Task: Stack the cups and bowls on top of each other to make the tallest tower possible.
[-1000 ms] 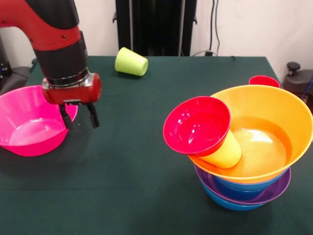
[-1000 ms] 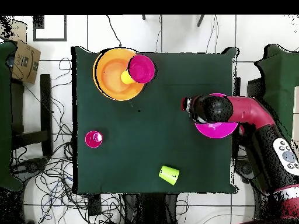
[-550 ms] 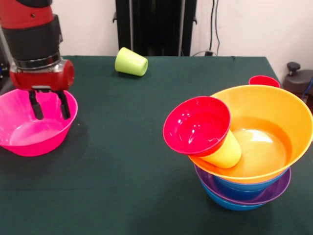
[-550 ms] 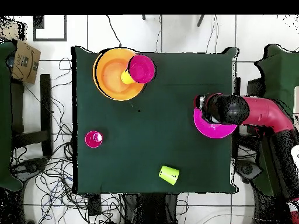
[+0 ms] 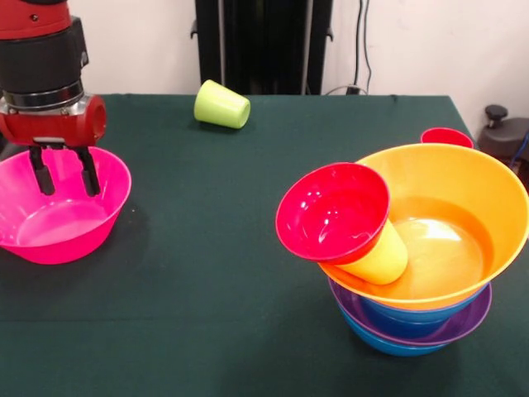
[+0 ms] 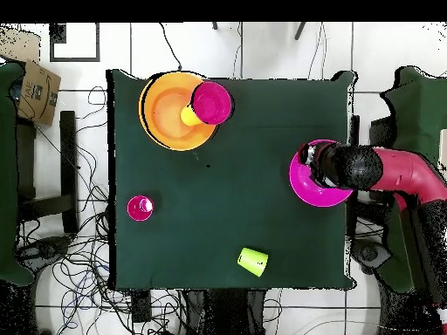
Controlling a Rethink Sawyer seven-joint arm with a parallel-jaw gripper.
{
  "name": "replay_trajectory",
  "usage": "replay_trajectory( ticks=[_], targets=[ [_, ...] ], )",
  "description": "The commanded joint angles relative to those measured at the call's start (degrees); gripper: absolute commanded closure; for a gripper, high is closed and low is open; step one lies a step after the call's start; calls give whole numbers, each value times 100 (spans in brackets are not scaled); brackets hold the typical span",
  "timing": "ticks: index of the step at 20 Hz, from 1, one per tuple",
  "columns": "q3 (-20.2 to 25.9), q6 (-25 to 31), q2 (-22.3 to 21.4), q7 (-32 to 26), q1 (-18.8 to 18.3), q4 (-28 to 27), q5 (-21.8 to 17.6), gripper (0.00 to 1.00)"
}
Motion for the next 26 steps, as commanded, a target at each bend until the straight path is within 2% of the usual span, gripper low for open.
replay_trajectory(
  ticks=[1,14,18,22,26],
  targets=[
    [-577,54,359,-901,98,-191,-553,0],
    [-934,-350,791,-587,56,-514,-569,0],
    [-904,-414,714,-559,56,-385,-453,0],
    [-906,-296,444,-453,119,-216,-303,0],
    [-984,-283,215,-71,257,-46,-185,0]
  ],
)
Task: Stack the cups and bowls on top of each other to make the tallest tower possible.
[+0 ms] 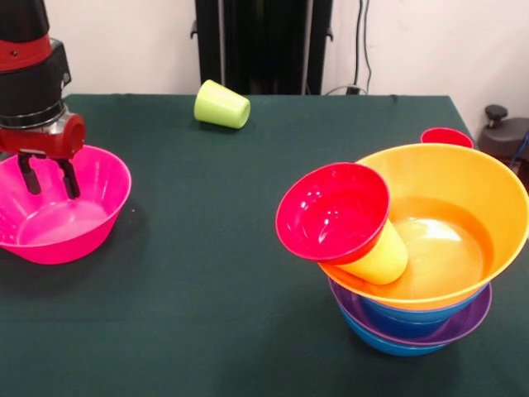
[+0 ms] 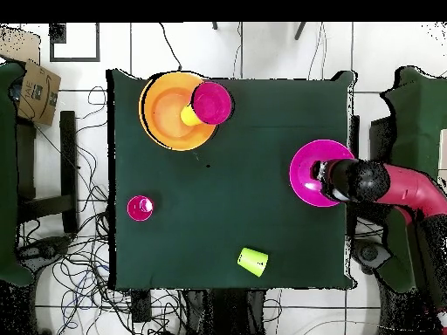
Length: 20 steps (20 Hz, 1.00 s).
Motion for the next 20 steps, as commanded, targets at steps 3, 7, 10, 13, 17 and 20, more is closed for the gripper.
replay_trajectory(
  ticks=[3,7,10,13,17,20],
  targets=[
    [-308,-207,-252,104,409,216,-33,0],
    [-347,-217,-417,363,554,351,77,0],
    [-415,-313,-440,561,691,389,82,0],
    [-533,-390,-478,707,824,380,55,0],
    [-654,-532,-445,771,931,349,51,0],
    [-745,-579,-453,791,1021,337,96,0]
  ],
)
